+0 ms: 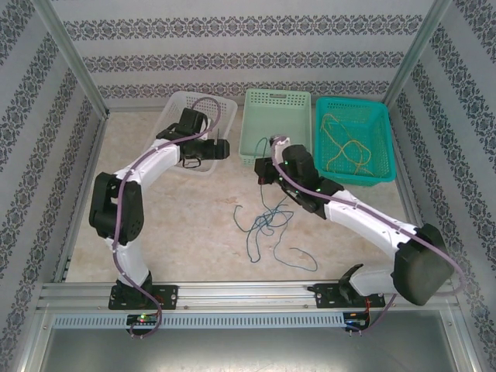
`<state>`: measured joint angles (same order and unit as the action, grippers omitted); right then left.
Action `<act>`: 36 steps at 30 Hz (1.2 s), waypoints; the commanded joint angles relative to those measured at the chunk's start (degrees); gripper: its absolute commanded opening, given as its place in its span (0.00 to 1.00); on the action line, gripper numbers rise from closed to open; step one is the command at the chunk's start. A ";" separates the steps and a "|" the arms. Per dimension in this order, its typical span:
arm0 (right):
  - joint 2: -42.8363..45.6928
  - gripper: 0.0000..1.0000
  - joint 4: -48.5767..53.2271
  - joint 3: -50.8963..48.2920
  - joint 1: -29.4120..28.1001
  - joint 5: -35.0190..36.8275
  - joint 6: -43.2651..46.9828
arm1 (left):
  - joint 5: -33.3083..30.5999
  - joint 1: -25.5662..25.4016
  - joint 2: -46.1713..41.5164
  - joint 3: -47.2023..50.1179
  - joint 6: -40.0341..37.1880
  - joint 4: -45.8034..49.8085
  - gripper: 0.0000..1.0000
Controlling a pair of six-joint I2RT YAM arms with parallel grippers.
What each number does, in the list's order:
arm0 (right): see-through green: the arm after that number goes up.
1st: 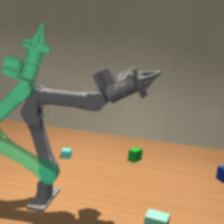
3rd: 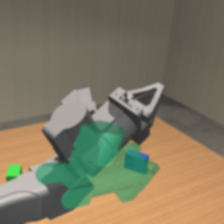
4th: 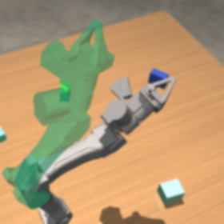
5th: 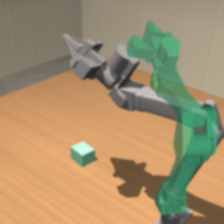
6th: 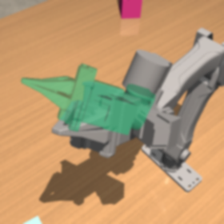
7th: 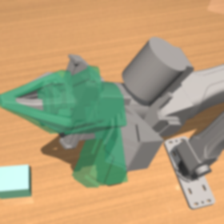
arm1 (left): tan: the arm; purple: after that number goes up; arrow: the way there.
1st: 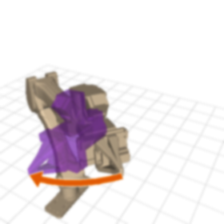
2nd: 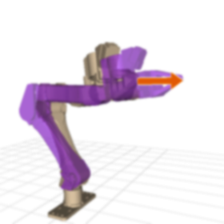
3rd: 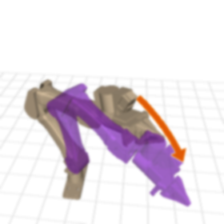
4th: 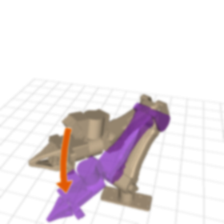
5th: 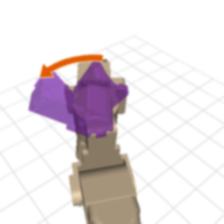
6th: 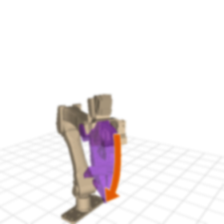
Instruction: Untangle the cables
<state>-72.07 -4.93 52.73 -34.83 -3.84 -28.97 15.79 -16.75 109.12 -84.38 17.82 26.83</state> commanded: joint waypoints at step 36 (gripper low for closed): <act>6.94 0.00 0.19 3.87 2.19 5.29 5.74 | -7.17 -9.88 -15.31 5.20 0.24 -2.08 0.93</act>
<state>-65.52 -4.12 54.63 -33.10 1.08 -25.17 12.99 -24.58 97.82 -82.02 24.47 25.36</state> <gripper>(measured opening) 0.056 0.928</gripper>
